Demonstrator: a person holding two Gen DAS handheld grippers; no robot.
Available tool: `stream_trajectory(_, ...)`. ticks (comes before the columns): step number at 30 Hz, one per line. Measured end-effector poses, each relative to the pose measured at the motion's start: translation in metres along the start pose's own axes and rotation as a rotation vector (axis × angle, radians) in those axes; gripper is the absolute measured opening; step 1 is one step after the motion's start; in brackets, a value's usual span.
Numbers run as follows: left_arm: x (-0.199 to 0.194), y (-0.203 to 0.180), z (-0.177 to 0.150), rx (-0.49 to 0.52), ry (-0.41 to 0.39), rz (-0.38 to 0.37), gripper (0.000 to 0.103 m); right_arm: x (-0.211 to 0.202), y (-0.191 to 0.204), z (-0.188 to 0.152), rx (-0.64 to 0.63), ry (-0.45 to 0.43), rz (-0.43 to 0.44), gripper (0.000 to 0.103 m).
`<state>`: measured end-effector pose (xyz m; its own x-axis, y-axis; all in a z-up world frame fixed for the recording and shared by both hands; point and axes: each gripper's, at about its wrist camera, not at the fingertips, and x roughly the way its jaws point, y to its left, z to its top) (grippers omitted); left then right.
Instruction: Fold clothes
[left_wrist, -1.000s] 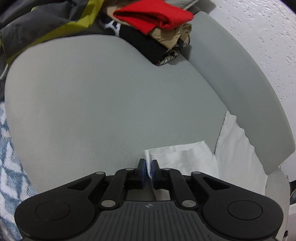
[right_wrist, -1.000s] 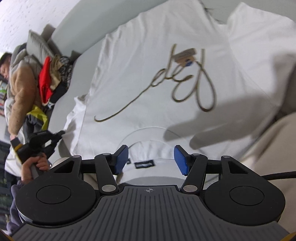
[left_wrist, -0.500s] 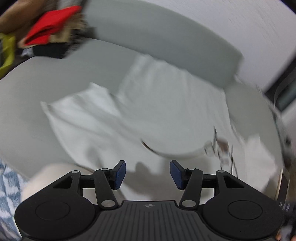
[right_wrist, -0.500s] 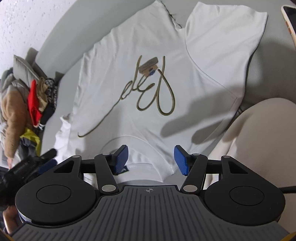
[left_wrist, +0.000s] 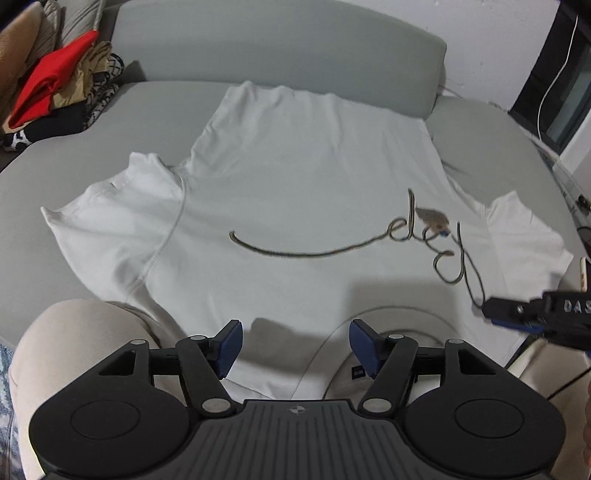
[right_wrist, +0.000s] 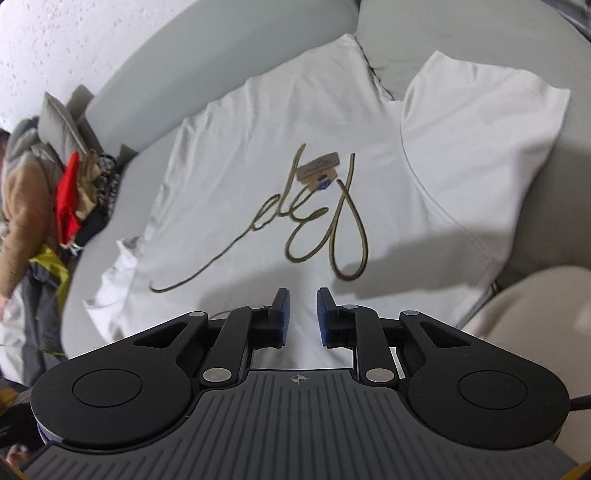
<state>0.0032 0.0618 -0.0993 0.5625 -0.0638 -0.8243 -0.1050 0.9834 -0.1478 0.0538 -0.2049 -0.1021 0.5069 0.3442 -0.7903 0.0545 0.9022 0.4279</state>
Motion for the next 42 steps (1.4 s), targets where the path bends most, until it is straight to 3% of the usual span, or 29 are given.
stream_trajectory(5, 0.011, 0.0, -0.011, 0.011, 0.06, 0.002, 0.063, 0.012, -0.008, -0.009, -0.021, 0.091, -0.107, 0.025)
stream_trajectory(8, 0.017, 0.0, -0.018, 0.016, 0.156, -0.025, 0.062, 0.009, -0.014, -0.017, -0.006, 0.164, -0.132, 0.027)
stream_trajectory(12, 0.006, -0.001, -0.021, 0.012, 0.137, -0.049, 0.062, -0.013, -0.015, -0.019, 0.032, 0.12, -0.056, 0.032)
stream_trajectory(16, -0.012, -0.003, -0.015, 0.016, 0.062, -0.056, 0.062, -0.052, -0.006, -0.009, 0.053, -0.132, 0.079, 0.053)
stream_trajectory(21, -0.028, -0.003, -0.009, 0.007, 0.008, -0.077, 0.063, -0.109, 0.007, -0.003, 0.069, -0.54, 0.197, 0.06)
stream_trajectory(23, -0.032, -0.003, -0.008, 0.002, -0.004, -0.08, 0.063, -0.131, 0.018, -0.01, 0.019, -0.742, 0.136, 0.064)
stream_trajectory(25, -0.032, -0.002, -0.008, -0.004, -0.006, -0.081, 0.063, -0.147, 0.034, -0.019, -0.083, -0.932, 0.024, 0.075)
stream_trajectory(27, -0.031, -0.002, -0.009, -0.008, 0.002, -0.08, 0.063, -0.151, 0.048, -0.025, -0.181, -1.034, -0.073, 0.08)
stream_trajectory(29, -0.029, -0.002, -0.01, -0.009, 0.008, -0.078, 0.063, -0.147, 0.059, -0.026, -0.251, -1.047, -0.138, 0.082)
stream_trajectory(31, -0.028, -0.001, -0.011, -0.012, 0.01, -0.076, 0.063, -0.139, 0.064, -0.024, -0.279, -0.985, -0.166, 0.082)
stream_trajectory(36, -0.026, 0.003, -0.014, -0.026, 0.022, -0.066, 0.063, -0.118, 0.063, -0.026, -0.269, -0.814, -0.165, 0.082)
stream_trajectory(42, -0.019, 0.002, -0.017, -0.024, 0.047, -0.069, 0.063, -0.1, 0.056, -0.044, -0.289, -0.691, -0.149, 0.082)
